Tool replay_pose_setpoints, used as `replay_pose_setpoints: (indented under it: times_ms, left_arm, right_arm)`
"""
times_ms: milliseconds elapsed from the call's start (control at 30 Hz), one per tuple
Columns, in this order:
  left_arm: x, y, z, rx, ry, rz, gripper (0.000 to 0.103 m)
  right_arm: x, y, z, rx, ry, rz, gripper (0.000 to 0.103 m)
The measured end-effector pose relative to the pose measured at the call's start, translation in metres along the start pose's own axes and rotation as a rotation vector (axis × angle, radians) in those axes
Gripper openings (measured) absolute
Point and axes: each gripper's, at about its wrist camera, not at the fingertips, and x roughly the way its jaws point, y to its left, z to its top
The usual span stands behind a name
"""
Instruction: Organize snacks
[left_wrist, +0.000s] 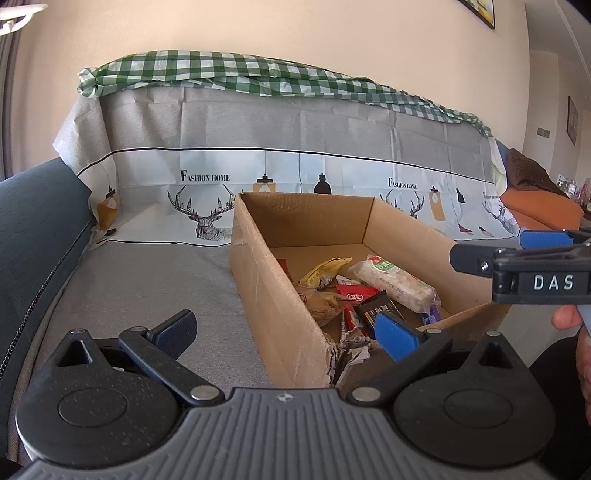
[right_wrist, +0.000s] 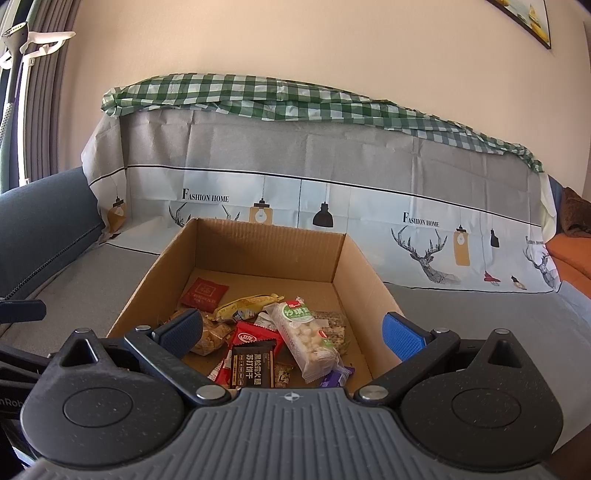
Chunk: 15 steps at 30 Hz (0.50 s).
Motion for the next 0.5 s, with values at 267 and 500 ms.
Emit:
replay_pose_setpoints:
  times_ms: [267, 500]
  left_arm:
    - [0.002, -0.006, -0.002, 0.032, -0.009, -0.024, 0.103]
    - [-0.003, -0.005, -0.004, 0.052, -0.030, -0.031, 0.103]
  right_arm:
    - [-0.004, -0.006, 0.000, 0.019, -0.017, 0.003, 0.102]
    - [-0.028, -0.029, 0.020, 0.103, -0.074, -0.043, 0.102]
